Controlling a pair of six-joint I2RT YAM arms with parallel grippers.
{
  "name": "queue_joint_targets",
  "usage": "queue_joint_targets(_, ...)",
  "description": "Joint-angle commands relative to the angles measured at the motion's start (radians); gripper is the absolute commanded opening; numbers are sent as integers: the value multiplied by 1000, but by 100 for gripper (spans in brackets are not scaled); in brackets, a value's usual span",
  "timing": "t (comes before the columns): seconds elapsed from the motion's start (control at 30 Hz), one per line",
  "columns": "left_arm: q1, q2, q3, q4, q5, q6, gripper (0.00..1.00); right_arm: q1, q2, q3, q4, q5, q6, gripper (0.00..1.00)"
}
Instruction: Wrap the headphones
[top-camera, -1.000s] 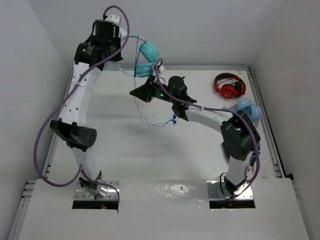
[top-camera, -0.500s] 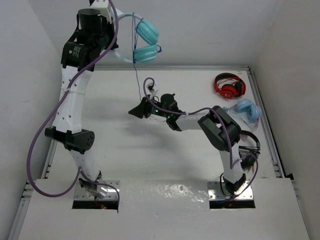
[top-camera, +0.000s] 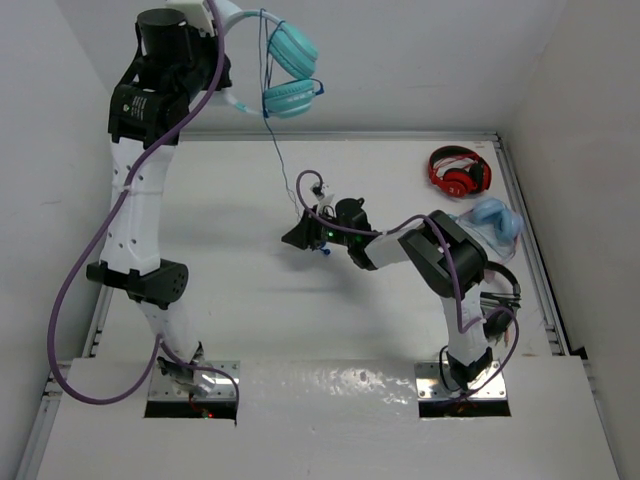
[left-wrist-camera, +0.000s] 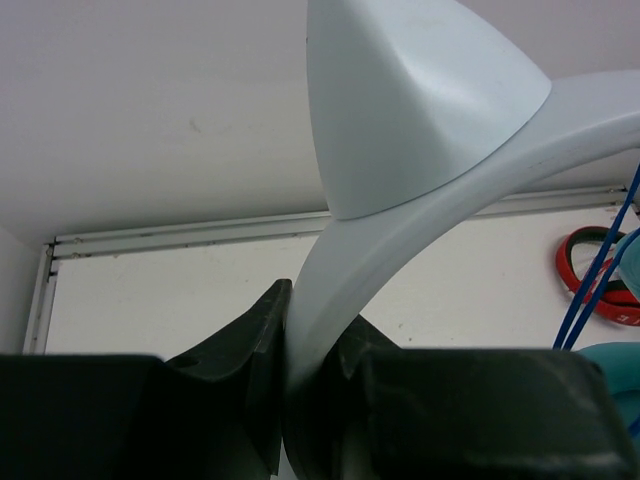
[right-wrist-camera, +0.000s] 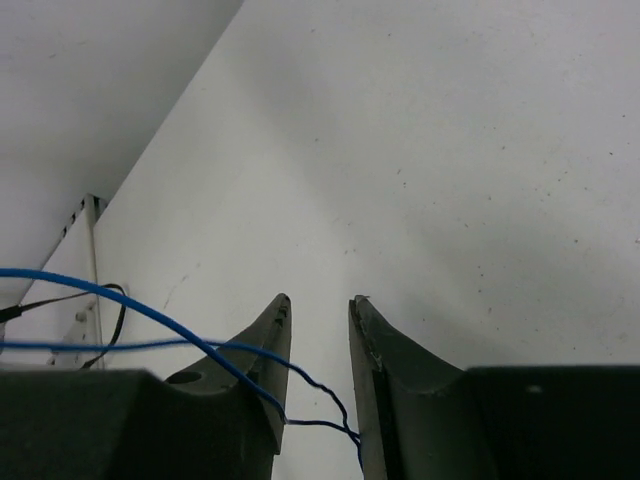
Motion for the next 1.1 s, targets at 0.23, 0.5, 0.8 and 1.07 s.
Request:
queue_joint_targets(0.23,2,-46,58,97,37,-38,0,-32,-15,-43,89,-28,-13,0)
queue_joint_targets(0.5,2,-54,125,91,247,-10,0,-199,60,83,-83,-71,48,0)
queue_joint_targets(0.8,-8,-132,-197,35,574,149,0,-430,76,363,-198,-97,56,0)
queue_joint_targets(1.07,-92,-140,-450,-180,539,519,0,-581,30,748,-555,-103,-117,0)
